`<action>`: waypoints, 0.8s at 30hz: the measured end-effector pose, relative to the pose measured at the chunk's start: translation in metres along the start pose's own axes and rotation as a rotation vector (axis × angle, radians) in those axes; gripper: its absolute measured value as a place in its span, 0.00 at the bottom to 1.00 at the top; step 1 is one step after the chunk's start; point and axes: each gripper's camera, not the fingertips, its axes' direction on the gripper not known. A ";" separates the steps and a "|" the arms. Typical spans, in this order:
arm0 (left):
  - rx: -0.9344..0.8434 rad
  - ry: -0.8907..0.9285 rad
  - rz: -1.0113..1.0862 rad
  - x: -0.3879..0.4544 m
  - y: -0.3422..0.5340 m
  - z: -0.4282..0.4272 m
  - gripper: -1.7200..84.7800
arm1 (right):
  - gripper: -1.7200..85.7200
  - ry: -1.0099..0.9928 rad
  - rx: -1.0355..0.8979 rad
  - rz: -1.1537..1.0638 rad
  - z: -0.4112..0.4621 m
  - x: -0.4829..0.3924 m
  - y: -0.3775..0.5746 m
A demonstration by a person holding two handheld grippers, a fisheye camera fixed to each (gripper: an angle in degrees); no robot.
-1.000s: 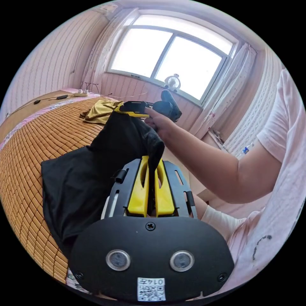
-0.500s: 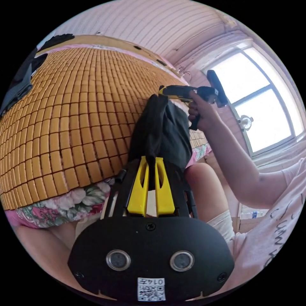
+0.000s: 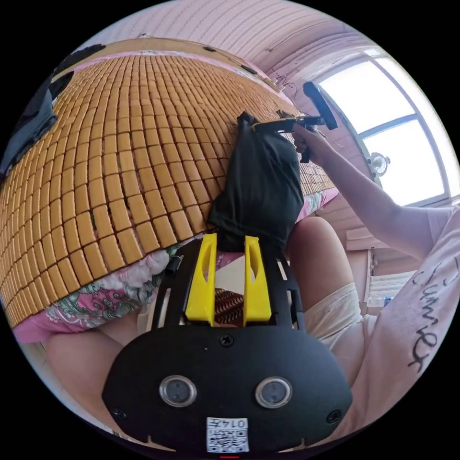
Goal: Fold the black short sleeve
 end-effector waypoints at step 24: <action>-0.062 0.030 0.415 0.045 0.004 -0.024 0.03 | 0.02 -0.074 0.562 -0.245 -0.184 -0.144 0.162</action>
